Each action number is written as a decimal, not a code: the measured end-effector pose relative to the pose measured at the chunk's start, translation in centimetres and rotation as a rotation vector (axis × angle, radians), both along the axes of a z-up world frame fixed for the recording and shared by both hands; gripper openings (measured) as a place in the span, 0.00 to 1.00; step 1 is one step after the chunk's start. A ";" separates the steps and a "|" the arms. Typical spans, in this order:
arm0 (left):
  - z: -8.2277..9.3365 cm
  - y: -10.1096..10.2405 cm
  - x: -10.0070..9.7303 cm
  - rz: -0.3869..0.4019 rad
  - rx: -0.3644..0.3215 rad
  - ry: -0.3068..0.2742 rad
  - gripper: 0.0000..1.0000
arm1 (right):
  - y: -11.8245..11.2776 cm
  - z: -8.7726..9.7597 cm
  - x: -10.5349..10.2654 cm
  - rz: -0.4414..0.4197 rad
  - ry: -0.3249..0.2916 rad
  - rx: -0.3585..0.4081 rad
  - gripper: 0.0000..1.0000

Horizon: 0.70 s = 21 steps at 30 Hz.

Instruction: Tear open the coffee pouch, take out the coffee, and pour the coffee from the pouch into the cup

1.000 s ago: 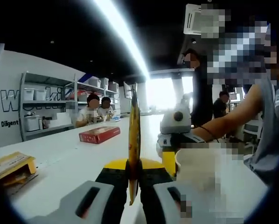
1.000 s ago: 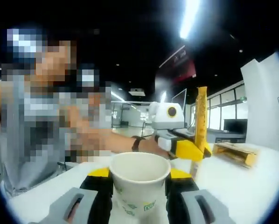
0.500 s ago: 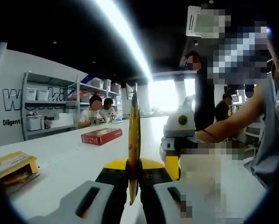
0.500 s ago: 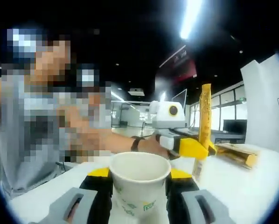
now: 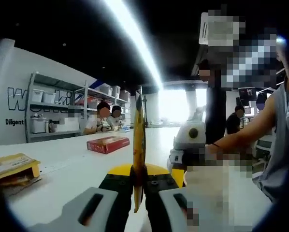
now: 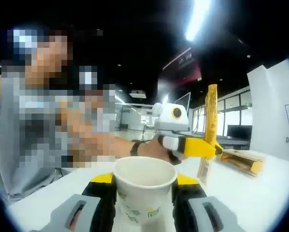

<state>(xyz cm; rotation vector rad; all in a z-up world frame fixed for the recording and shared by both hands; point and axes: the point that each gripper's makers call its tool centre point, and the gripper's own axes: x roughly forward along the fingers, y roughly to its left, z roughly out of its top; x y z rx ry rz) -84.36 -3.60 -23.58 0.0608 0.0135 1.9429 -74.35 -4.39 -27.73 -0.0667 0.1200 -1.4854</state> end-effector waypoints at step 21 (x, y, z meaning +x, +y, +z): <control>0.1 -0.8 0.0 0.004 0.030 -0.019 0.10 | 1.9 4.0 1.2 -0.005 -0.191 -0.224 0.48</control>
